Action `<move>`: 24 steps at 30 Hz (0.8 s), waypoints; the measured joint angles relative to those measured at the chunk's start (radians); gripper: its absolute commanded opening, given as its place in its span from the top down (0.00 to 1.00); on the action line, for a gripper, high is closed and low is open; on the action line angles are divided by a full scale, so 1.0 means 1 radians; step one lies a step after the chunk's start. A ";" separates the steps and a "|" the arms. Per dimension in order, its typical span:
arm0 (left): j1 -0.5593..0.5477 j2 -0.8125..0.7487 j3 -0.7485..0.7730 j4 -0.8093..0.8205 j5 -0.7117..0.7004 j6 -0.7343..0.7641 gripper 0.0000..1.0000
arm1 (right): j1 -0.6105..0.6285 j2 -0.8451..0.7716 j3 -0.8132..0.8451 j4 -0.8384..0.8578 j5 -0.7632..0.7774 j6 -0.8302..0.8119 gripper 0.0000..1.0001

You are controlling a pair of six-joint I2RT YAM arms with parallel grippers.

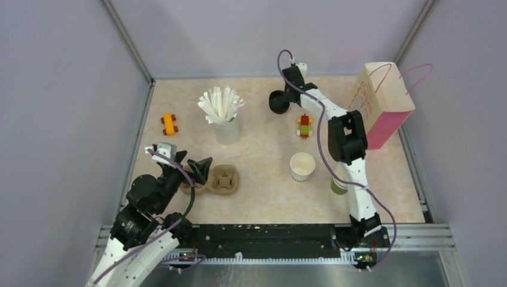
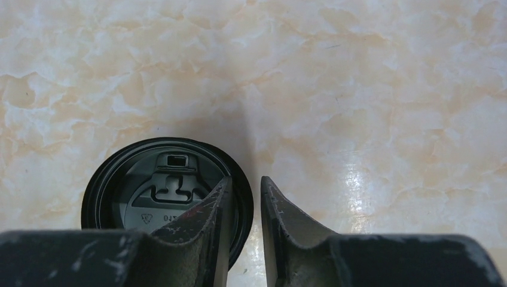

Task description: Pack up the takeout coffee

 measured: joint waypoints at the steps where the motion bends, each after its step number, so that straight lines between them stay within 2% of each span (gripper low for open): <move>1: 0.000 0.001 0.000 0.000 0.000 0.000 0.01 | -0.001 0.000 0.000 -0.002 -0.007 -0.002 0.80; 6: 0.000 0.003 0.000 0.000 -0.001 0.004 0.01 | -0.002 0.000 0.001 -0.005 -0.028 -0.011 0.90; 9: 0.000 0.003 0.000 0.000 -0.001 0.005 0.01 | -0.002 0.000 0.001 -0.005 -0.034 -0.015 1.00; 19: 0.000 0.005 0.000 0.001 -0.001 0.008 0.01 | -0.002 0.000 0.001 -0.004 -0.037 -0.038 1.00; 21: 0.000 0.006 0.000 0.001 0.000 0.008 0.01 | -0.002 -0.001 0.001 -0.004 -0.039 -0.042 0.96; 24: 0.000 0.007 -0.001 0.002 -0.001 0.008 0.01 | -0.002 -0.004 0.001 -0.005 -0.049 -0.052 1.00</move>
